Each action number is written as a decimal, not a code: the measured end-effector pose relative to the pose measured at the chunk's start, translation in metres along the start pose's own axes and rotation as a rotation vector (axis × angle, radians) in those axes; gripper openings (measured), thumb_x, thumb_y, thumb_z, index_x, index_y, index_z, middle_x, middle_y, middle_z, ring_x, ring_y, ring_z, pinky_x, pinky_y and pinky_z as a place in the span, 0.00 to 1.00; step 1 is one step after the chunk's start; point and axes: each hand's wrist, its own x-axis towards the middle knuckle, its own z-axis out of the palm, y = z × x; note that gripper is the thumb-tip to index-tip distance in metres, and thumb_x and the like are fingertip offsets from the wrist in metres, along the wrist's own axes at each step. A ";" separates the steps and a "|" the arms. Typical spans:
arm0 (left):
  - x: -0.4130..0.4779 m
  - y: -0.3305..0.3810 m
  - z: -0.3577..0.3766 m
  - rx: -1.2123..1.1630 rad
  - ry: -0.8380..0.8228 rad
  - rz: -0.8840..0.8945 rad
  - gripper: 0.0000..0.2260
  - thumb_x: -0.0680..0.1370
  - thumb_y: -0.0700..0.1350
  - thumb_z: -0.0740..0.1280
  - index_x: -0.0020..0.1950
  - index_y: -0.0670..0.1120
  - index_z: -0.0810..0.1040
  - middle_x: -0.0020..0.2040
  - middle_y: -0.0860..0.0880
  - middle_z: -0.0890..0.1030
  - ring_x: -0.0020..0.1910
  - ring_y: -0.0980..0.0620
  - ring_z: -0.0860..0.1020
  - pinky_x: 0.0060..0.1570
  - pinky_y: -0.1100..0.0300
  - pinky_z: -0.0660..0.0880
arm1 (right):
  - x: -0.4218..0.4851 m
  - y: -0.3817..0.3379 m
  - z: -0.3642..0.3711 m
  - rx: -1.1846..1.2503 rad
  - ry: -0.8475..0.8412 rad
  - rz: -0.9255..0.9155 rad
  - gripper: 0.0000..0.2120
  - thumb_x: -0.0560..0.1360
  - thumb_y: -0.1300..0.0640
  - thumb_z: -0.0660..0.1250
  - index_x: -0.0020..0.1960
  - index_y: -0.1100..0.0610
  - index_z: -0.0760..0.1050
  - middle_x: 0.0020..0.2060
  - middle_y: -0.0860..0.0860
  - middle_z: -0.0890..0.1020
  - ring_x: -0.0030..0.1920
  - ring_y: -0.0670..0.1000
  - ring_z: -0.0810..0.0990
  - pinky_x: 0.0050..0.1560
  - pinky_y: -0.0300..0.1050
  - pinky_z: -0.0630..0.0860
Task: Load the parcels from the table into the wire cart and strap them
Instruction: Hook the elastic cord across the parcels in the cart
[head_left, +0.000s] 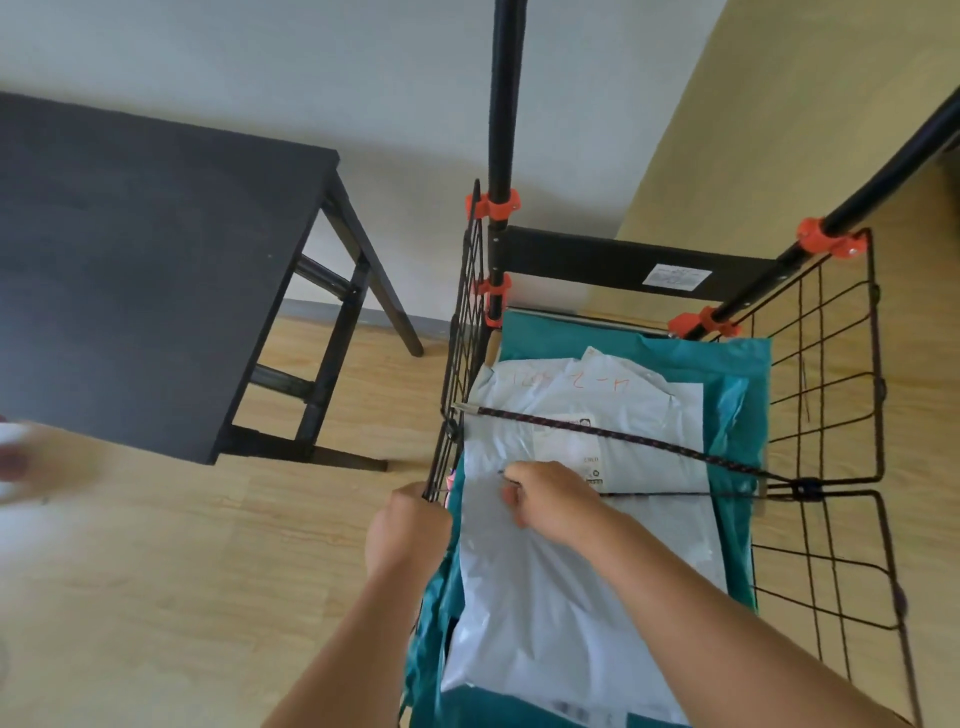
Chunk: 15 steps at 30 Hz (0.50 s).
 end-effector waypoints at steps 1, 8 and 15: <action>0.000 0.000 0.000 0.000 0.007 0.003 0.12 0.75 0.39 0.63 0.41 0.57 0.70 0.34 0.54 0.78 0.37 0.49 0.79 0.39 0.55 0.81 | -0.002 0.000 0.003 -0.023 0.043 0.006 0.12 0.78 0.61 0.56 0.53 0.55 0.77 0.51 0.53 0.82 0.52 0.57 0.79 0.52 0.48 0.75; 0.000 0.000 0.000 0.020 0.015 0.009 0.09 0.75 0.39 0.63 0.46 0.52 0.77 0.35 0.51 0.80 0.35 0.52 0.78 0.29 0.62 0.70 | -0.014 0.007 0.015 0.015 0.071 -0.068 0.20 0.80 0.67 0.53 0.70 0.57 0.66 0.59 0.56 0.78 0.57 0.58 0.77 0.57 0.52 0.74; 0.000 0.001 0.001 0.035 0.038 0.009 0.10 0.75 0.39 0.64 0.51 0.51 0.79 0.35 0.52 0.79 0.34 0.53 0.77 0.27 0.63 0.69 | -0.006 0.020 -0.001 0.181 0.038 -0.093 0.09 0.79 0.66 0.55 0.50 0.56 0.71 0.51 0.52 0.82 0.50 0.54 0.79 0.46 0.43 0.73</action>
